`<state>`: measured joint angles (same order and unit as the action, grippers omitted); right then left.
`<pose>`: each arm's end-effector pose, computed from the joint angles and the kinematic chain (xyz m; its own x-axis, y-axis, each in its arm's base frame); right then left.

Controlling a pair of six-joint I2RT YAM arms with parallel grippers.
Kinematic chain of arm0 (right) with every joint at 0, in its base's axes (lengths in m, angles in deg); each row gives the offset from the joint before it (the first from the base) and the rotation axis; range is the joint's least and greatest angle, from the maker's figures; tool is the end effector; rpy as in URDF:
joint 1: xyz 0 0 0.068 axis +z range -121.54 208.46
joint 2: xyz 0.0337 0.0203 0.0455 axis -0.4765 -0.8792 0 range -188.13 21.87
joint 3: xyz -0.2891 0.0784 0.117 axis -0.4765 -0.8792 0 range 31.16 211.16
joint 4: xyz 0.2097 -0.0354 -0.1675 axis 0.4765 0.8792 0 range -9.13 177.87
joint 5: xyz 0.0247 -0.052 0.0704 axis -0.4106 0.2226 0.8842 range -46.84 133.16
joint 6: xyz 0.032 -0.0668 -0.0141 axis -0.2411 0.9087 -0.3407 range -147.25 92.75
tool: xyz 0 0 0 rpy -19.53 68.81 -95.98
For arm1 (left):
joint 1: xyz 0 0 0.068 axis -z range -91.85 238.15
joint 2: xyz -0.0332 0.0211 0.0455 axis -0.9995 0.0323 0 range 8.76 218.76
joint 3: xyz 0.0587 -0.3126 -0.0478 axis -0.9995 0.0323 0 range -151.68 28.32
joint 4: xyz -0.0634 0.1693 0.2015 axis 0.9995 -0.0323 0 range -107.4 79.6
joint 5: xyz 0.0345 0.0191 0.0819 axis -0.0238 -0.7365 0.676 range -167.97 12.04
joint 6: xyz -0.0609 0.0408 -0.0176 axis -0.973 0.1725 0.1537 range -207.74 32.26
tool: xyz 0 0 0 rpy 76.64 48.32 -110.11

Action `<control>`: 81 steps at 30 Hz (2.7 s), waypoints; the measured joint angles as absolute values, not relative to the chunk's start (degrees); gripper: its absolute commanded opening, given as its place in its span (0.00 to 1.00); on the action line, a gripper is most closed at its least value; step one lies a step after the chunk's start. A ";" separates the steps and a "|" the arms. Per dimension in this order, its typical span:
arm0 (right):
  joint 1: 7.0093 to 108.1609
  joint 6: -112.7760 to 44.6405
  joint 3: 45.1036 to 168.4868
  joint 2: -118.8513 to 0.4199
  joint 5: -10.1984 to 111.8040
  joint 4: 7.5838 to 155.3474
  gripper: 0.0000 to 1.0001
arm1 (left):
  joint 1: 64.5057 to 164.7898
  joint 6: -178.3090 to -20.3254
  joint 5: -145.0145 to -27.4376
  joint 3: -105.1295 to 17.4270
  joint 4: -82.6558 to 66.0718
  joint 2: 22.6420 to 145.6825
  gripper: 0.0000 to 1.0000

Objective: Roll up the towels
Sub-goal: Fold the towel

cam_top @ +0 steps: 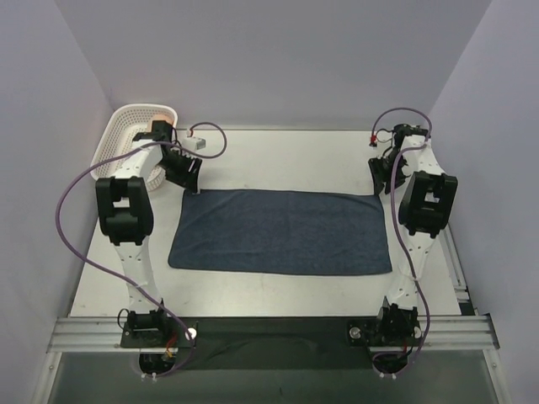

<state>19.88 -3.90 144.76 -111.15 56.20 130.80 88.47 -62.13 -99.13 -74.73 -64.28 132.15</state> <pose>0.5386 -0.0667 0.1879 -0.8759 -0.2585 -0.4074 -0.3056 0.9506 0.0538 0.4888 -0.0256 0.2152 -0.8232 0.4076 -0.3952 0.5091 0.8381 -0.1960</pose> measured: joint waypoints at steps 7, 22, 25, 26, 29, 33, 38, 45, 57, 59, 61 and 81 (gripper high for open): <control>20.29 -4.75 145.64 -113.48 56.57 130.56 0.36 | 88.47 -62.48 -97.54 -78.62 -63.30 136.08 0.60; 20.99 -4.88 145.59 -113.81 57.84 130.56 0.34 | 88.47 -61.21 -96.66 -79.62 -63.87 139.01 0.58; 20.99 -4.97 145.46 -113.79 58.25 130.58 0.38 | 88.47 -60.95 -96.66 -79.62 -64.00 139.01 0.58; 20.93 -4.99 145.37 -113.77 58.47 130.58 0.38 | 88.38 -60.91 -96.66 -79.62 -64.07 139.01 0.58; 20.56 -5.21 145.00 -113.55 59.22 130.65 0.38 | 87.94 -60.89 -96.66 -79.60 -64.24 139.01 0.58; 19.20 -5.78 144.52 -113.35 61.12 131.04 0.36 | 87.09 -60.91 -96.66 -79.49 -64.35 139.01 0.57; 17.87 -6.41 144.19 -113.35 63.63 132.05 0.32 | 86.59 -61.17 -96.69 -79.40 -64.39 139.01 0.57; 17.61 -6.65 144.17 -113.40 65.01 133.03 0.32 | 86.61 -61.98 -98.19 -79.40 -64.42 139.01 0.55; 17.63 -7.66 144.52 -114.16 66.12 134.30 0.00 | 86.59 -63.55 -99.75 -79.56 -64.42 140.06 0.17; 17.61 -7.81 145.79 -114.71 66.04 134.41 0.00 | 86.54 -64.21 -100.07 -79.80 -64.46 140.52 0.11; 17.61 -8.36 146.82 -114.90 65.58 134.02 0.00 | 86.39 -65.04 -100.42 -80.32 -64.33 140.83 0.05; 17.34 -10.74 153.44 -115.28 63.65 131.37 0.00 | 83.02 -67.07 -105.54 -86.00 -63.72 141.33 0.00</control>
<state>17.34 -10.74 153.44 -115.28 63.65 131.37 83.02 -67.07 -105.54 -86.00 -63.72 141.33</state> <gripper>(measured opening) 0.034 0.078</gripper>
